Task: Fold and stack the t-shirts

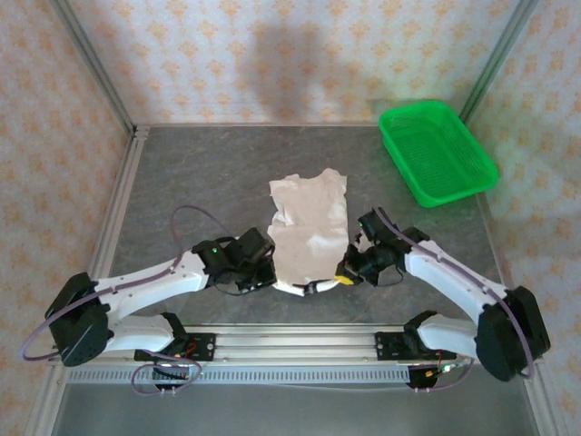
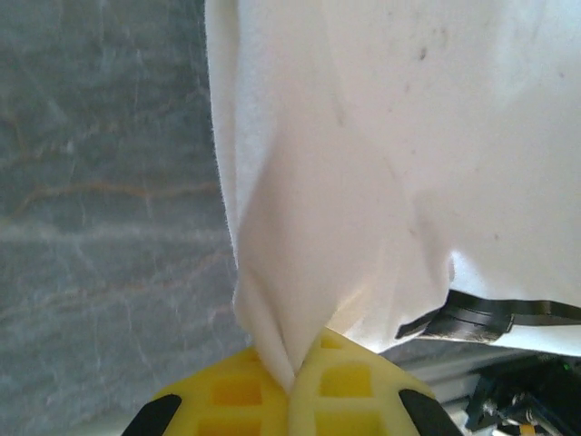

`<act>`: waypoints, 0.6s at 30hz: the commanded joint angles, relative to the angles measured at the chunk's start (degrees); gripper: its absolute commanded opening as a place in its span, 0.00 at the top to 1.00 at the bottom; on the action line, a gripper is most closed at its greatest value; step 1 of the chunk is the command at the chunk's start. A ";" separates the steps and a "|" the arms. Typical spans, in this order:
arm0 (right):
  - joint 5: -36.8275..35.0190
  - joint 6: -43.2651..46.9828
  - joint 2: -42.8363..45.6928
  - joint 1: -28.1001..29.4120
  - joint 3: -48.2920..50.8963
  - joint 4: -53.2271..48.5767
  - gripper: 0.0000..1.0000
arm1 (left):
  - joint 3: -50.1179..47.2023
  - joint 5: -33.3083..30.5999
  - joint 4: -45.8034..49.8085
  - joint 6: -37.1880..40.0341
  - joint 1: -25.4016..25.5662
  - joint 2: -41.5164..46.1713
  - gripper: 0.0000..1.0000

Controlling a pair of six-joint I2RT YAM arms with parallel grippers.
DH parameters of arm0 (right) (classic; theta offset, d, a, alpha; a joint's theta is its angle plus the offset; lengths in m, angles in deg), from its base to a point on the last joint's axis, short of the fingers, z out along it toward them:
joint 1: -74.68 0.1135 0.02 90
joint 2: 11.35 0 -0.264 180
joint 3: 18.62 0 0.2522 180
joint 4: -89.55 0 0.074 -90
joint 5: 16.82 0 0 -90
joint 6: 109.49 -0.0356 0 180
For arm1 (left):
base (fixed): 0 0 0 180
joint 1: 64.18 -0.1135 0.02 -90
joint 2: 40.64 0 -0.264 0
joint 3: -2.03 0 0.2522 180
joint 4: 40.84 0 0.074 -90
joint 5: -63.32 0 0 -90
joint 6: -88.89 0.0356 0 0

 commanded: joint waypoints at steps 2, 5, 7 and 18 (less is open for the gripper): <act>-0.80 -5.23 5.90 1.91 1.41 -5.12 1.00 | -1.44 -4.74 5.90 -6.62 3.02 5.64 1.00; -0.67 -6.56 8.63 2.23 0.76 -6.70 1.00 | -2.01 -5.18 7.26 -8.43 3.58 9.16 1.00; -0.84 -6.69 9.41 2.24 -0.62 -7.66 1.00 | -2.08 -5.37 6.95 -9.51 3.44 10.92 1.00; -1.82 -1.43 1.04 1.47 -14.09 -9.29 1.00 | 8.20 -5.18 6.95 -6.00 -0.54 7.42 1.00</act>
